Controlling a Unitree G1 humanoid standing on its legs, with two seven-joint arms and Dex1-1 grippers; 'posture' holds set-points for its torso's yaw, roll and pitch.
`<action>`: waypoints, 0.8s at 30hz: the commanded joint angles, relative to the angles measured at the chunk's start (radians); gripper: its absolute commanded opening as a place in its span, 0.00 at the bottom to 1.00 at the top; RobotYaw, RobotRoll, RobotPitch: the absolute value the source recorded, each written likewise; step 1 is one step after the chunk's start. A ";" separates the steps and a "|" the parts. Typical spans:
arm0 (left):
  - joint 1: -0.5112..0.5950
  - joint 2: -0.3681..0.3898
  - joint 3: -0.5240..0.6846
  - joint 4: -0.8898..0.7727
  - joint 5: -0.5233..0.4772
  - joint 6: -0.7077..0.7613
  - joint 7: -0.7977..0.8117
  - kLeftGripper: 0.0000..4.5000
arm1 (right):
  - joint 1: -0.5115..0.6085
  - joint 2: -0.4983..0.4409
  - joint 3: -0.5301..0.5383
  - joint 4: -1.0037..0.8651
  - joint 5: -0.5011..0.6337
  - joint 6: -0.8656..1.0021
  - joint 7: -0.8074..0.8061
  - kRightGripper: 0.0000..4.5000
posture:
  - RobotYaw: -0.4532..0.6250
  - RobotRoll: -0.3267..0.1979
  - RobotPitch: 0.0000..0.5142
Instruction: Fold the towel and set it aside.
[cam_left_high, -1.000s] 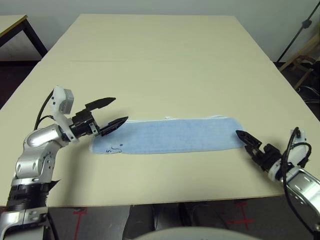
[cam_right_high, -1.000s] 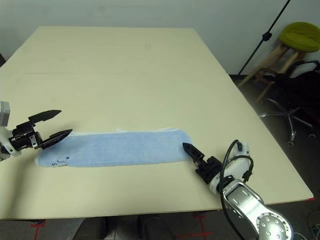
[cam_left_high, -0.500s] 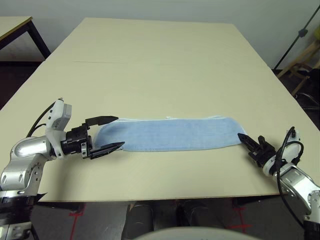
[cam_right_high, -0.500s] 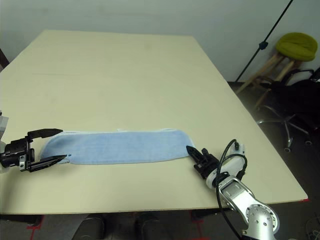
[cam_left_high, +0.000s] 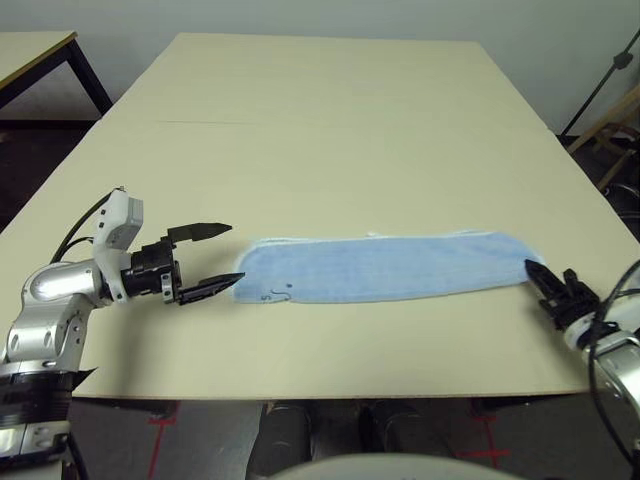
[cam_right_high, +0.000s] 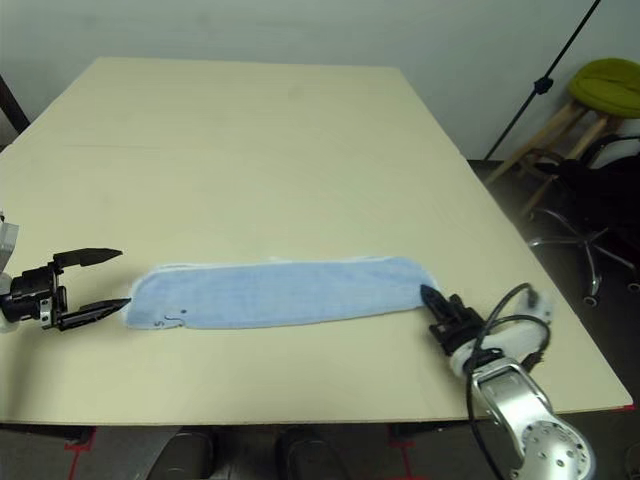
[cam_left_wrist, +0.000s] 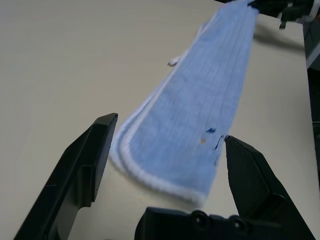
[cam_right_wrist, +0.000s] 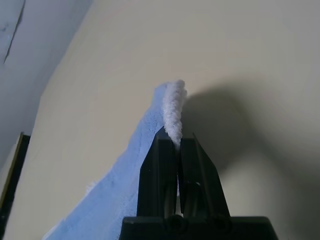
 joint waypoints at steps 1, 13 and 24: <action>-0.006 -0.008 -0.030 0.000 0.012 0.008 -0.003 1.00 | -0.026 -0.060 0.005 -0.053 0.050 0.044 0.025 0.01 | 0.47 0.62 0.20; 0.009 -0.026 -0.047 -0.062 0.005 0.034 0.039 1.00 | -0.187 -0.123 0.399 -0.160 0.081 0.237 -0.010 0.01 | 0.51 0.62 0.21; 0.041 -0.032 -0.045 -0.120 -0.001 0.056 0.079 1.00 | -0.183 -0.111 0.496 -0.094 -0.049 0.292 0.040 0.01 | 0.53 0.62 0.21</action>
